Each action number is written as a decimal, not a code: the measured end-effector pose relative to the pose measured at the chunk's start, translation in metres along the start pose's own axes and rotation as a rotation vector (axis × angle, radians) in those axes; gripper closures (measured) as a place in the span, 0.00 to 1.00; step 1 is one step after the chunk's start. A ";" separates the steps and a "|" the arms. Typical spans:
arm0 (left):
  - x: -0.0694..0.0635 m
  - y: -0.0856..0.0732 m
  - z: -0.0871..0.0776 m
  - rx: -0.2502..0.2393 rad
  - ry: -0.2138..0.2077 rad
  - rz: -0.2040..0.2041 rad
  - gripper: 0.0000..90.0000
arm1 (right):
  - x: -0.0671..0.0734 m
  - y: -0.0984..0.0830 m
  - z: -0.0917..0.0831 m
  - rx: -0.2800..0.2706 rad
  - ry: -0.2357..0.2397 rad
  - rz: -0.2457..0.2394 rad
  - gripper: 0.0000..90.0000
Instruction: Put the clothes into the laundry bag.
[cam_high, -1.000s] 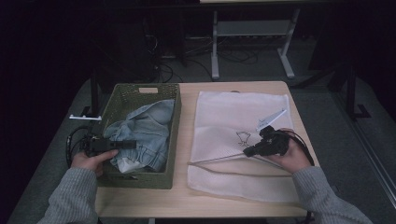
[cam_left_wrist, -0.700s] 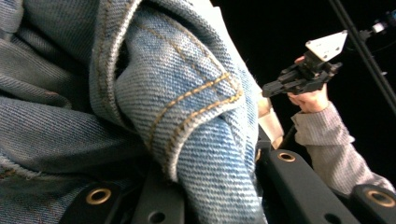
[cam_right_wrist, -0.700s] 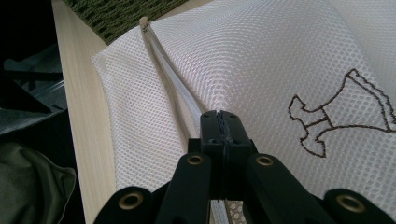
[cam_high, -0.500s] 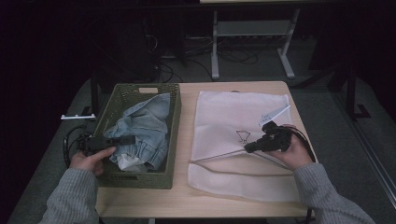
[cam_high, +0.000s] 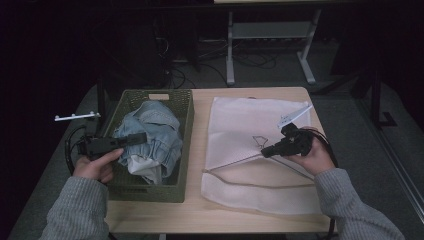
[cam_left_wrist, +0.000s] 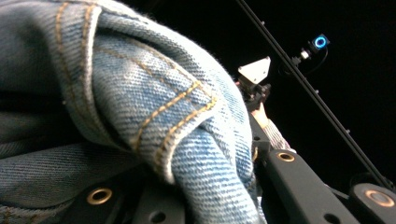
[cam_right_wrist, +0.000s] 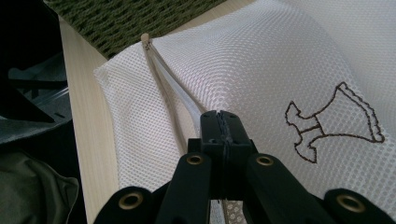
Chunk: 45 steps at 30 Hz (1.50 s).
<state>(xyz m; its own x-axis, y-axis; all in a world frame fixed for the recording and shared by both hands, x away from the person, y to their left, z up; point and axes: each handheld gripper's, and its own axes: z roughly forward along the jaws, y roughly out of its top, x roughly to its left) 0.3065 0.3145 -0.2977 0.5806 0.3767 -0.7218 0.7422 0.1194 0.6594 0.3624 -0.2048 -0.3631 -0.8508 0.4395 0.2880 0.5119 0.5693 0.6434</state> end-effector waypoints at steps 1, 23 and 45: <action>-0.002 0.001 0.001 -0.002 -0.009 0.002 0.85 | 0.000 0.001 0.000 -0.001 0.003 -0.006 1.00; -0.077 0.024 0.028 -0.007 -0.171 0.152 0.85 | -0.004 0.024 -0.014 -0.029 -0.004 -0.024 1.00; -0.138 0.009 0.095 0.124 -0.369 0.251 0.85 | 0.001 0.042 -0.029 -0.041 -0.022 -0.046 1.00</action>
<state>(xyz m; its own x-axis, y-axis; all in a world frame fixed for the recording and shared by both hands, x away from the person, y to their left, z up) 0.2647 0.1762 -0.2123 0.8112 0.0251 -0.5842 0.5846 -0.0532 0.8096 0.3792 -0.2011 -0.3152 -0.8703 0.4288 0.2421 0.4666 0.5608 0.6840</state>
